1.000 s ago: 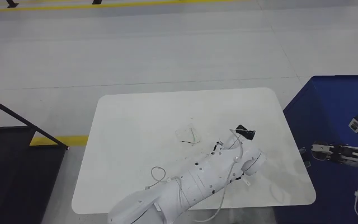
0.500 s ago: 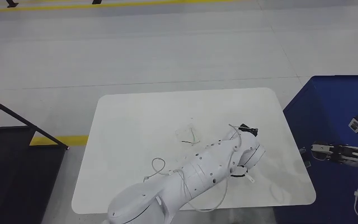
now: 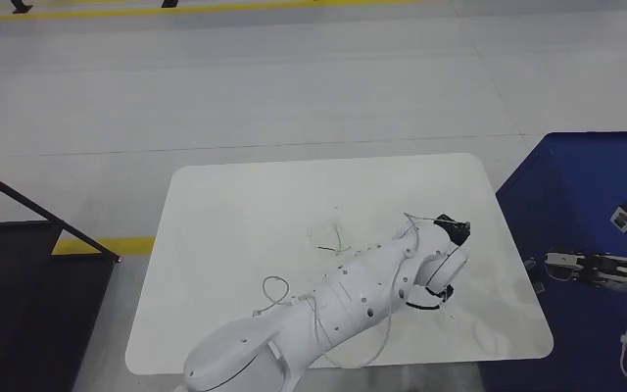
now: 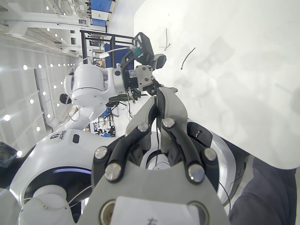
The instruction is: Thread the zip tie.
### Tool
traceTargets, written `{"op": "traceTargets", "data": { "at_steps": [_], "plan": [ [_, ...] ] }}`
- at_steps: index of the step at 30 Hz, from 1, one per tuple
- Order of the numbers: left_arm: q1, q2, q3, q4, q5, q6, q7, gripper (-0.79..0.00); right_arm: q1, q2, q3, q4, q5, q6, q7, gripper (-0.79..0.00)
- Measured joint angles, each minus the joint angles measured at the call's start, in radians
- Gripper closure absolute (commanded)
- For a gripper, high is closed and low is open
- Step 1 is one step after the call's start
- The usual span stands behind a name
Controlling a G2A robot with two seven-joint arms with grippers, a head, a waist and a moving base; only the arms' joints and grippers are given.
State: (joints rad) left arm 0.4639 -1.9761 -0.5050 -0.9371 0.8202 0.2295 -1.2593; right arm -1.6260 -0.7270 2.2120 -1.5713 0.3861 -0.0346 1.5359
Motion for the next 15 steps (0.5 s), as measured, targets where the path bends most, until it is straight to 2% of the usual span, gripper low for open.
{"op": "traceTargets", "data": {
  "at_steps": [1,4,6,8,11,14,15],
  "plan": [
    [0.004,0.008,-0.023,-0.041,0.002,0.007,0.014,-0.785,0.000,0.000,0.000,0.000,0.000,0.000,0.000,0.000],
    [0.070,0.046,-0.087,-0.247,0.049,-0.008,0.096,-0.785,0.000,0.000,0.000,0.000,0.000,0.000,0.000,0.000],
    [0.162,0.085,-0.137,-0.387,0.118,-0.070,0.157,-0.785,0.000,0.000,0.000,0.000,0.000,0.000,0.000,0.000],
    [0.253,0.114,-0.203,-0.492,0.139,-0.054,0.146,-0.785,0.000,0.000,0.000,0.000,0.000,0.000,0.000,0.000],
    [0.328,0.130,-0.309,-0.559,0.022,0.078,0.026,-0.785,0.000,0.000,0.000,0.000,0.000,0.000,0.000,0.000],
    [0.321,0.135,-0.392,-0.538,-0.090,0.158,-0.120,-0.785,0.000,0.000,0.000,0.000,0.000,0.000,0.000,0.000],
    [0.320,0.135,-0.415,-0.511,-0.116,0.186,-0.131,-0.785,0.000,0.000,0.000,0.000,0.000,0.000,0.000,0.000]
  ]
}}
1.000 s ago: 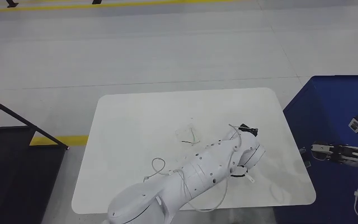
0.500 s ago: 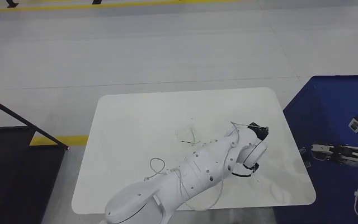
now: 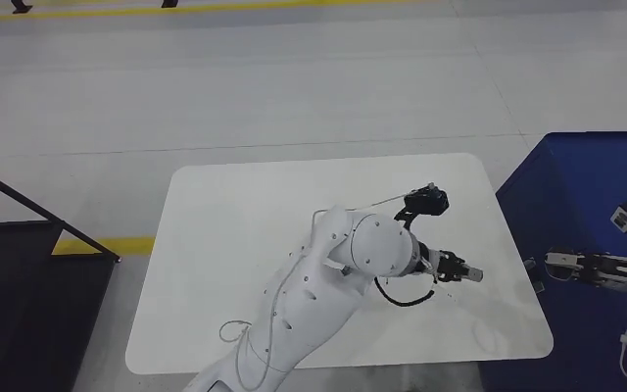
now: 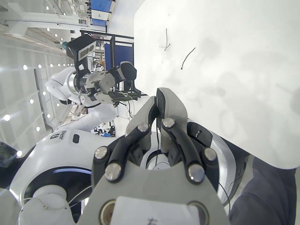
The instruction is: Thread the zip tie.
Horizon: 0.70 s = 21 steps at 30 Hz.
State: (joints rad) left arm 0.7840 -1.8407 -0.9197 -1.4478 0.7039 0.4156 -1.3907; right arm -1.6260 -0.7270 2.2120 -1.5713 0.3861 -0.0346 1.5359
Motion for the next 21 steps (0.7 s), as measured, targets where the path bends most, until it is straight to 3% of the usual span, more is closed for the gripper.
{"op": "traceTargets", "data": {
  "at_steps": [3,5,8,10,17,19,21],
  "plan": [
    [-0.014,0.000,-0.041,0.138,-0.134,0.077,0.054,-0.785,0.000,0.000,0.000,0.000,0.000,0.000,0.000,0.000],
    [-0.056,-0.003,-0.023,0.240,-0.266,0.100,0.087,-0.785,0.000,0.000,0.000,0.000,0.000,0.000,0.000,0.000],
    [-0.076,-0.003,0.018,0.332,-0.486,0.016,0.005,-0.785,0.000,0.000,0.000,0.000,0.000,0.000,0.000,0.000],
    [-0.075,-0.003,0.014,0.319,-0.528,0.003,-0.011,-0.785,0.000,0.000,0.000,0.000,0.000,0.000,0.000,0.000],
    [-0.067,-0.003,0.010,0.331,-0.409,0.025,0.010,-0.785,0.000,0.000,0.000,0.000,0.000,0.000,0.000,0.000],
    [-0.064,-0.008,0.004,0.356,-0.427,0.102,0.087,-0.785,0.000,0.000,0.000,0.000,0.000,0.000,0.000,0.000],
    [-0.072,-0.017,0.012,0.384,-0.501,0.236,0.222,-0.785,0.000,0.000,0.000,0.000,0.000,0.000,0.000,0.000]
  ]
}}
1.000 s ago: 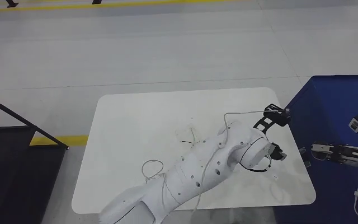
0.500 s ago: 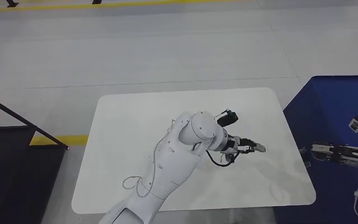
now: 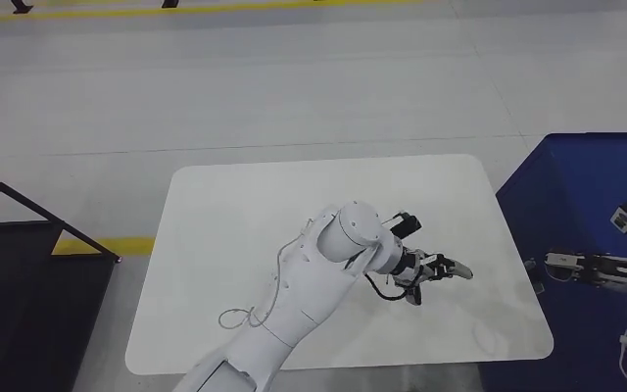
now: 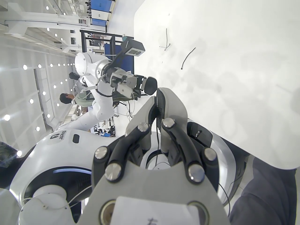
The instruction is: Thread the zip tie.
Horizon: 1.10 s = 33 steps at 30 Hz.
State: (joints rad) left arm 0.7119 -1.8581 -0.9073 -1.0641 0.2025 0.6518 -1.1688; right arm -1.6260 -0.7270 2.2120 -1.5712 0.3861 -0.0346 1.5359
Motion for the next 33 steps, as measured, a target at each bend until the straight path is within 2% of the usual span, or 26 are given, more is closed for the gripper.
{"op": "traceTargets", "data": {
  "at_steps": [3,5,6,10,12,15,17,21,25,27,28,30,33],
  "plan": [
    [-0.002,-0.010,0.003,-0.026,-0.166,0.203,0.205,-0.785,0.000,0.000,0.000,0.000,0.000,0.000,0.000,0.000],
    [0.015,-0.005,-0.013,-0.099,-0.306,0.327,0.357,-0.785,0.000,0.000,0.000,0.000,0.000,0.000,0.000,0.000],
    [0.032,0.001,-0.029,-0.124,-0.348,0.353,0.403,-0.785,0.000,0.000,0.000,0.000,0.000,0.000,0.000,0.000],
    [0.150,0.018,-0.063,-0.256,-0.433,0.361,0.513,-0.785,0.000,0.000,0.000,0.000,0.000,0.000,0.000,0.000],
    [0.234,0.023,-0.065,-0.347,-0.501,0.360,0.625,-0.785,0.000,0.000,0.000,0.000,0.000,0.000,0.000,0.000],
    [0.353,0.032,-0.026,-0.529,-0.619,0.360,0.796,-0.785,0.000,0.000,0.000,0.000,0.000,0.000,0.000,0.000],
    [0.377,0.036,0.001,-0.620,-0.651,0.360,0.843,-0.785,0.000,0.000,0.000,0.000,0.000,0.000,0.000,0.000],
    [0.373,0.036,-0.007,-0.589,-0.643,0.361,0.814,-0.785,0.000,0.000,0.000,0.000,0.000,0.000,0.000,0.000],
    [0.373,0.036,-0.007,-0.588,-0.643,0.361,0.815,-0.785,0.000,0.000,0.000,0.000,0.000,0.000,0.000,0.000],
    [0.371,0.037,0.000,-0.553,-0.630,0.360,0.841,-0.785,0.000,0.000,0.000,0.000,0.000,0.000,0.000,0.000],
    [0.368,0.034,-0.007,-0.518,-0.633,0.360,0.878,-0.785,0.000,0.000,0.000,0.000,0.000,0.000,0.000,0.000],
    [0.359,0.014,-0.033,-0.410,-0.695,0.361,1.040,-0.785,0.000,0.000,0.000,0.000,0.000,0.000,0.000,0.000],
    [0.311,-0.016,-0.059,-0.313,-0.956,0.361,1.393,-0.785,0.000,0.000,0.000,0.000,0.000,0.000,0.000,0.000]
  ]
}}
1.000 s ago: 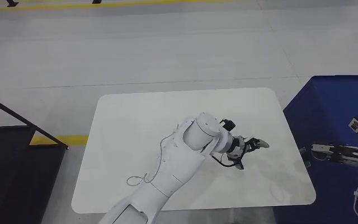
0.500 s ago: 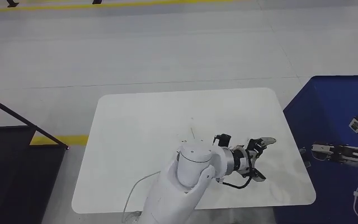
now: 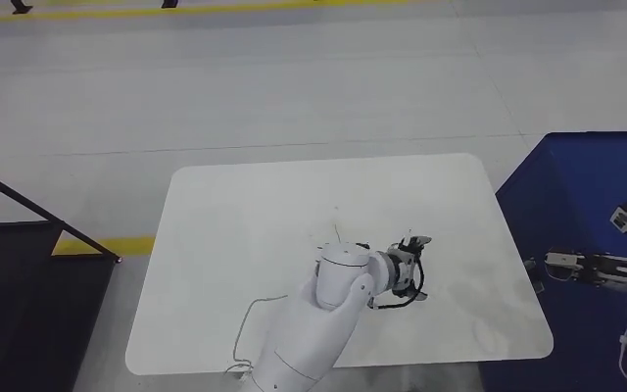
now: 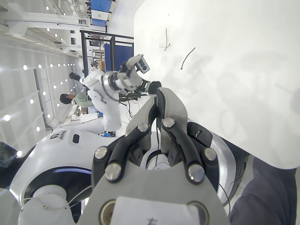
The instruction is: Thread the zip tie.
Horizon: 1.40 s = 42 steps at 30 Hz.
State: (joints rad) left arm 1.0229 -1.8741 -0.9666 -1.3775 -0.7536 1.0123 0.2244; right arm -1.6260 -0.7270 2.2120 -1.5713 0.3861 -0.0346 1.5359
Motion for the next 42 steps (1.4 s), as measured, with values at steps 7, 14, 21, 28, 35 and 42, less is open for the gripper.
{"op": "traceTargets", "data": {
  "at_steps": [7,14,21,28,35,42],
  "plan": [
    [-0.119,0.018,0.089,-0.118,-0.889,0.000,0.591,-0.785,0.000,0.000,0.000,0.000,0.000,0.000,0.000,0.000],
    [-0.130,0.028,0.106,-0.146,-1.017,0.000,0.583,-0.785,0.000,0.000,0.000,0.000,0.000,0.000,0.000,0.000],
    [-0.137,-0.001,0.188,-0.062,-0.922,-0.314,0.840,-0.785,0.000,0.000,0.000,0.000,0.000,0.000,0.000,0.000],
    [-0.172,-0.033,0.282,-0.114,-0.943,-0.764,1.175,-0.785,0.000,0.000,0.000,0.000,0.000,0.000,0.000,0.000],
    [-0.170,-0.032,0.284,-0.118,-0.997,-0.762,1.178,-0.785,0.000,0.000,0.000,0.000,0.000,0.000,0.000,0.000],
    [-0.246,-0.054,0.235,0.108,-1.188,-0.917,1.256,-0.785,0.000,0.000,0.000,0.000,0.000,0.000,0.000,0.000]
  ]
}}
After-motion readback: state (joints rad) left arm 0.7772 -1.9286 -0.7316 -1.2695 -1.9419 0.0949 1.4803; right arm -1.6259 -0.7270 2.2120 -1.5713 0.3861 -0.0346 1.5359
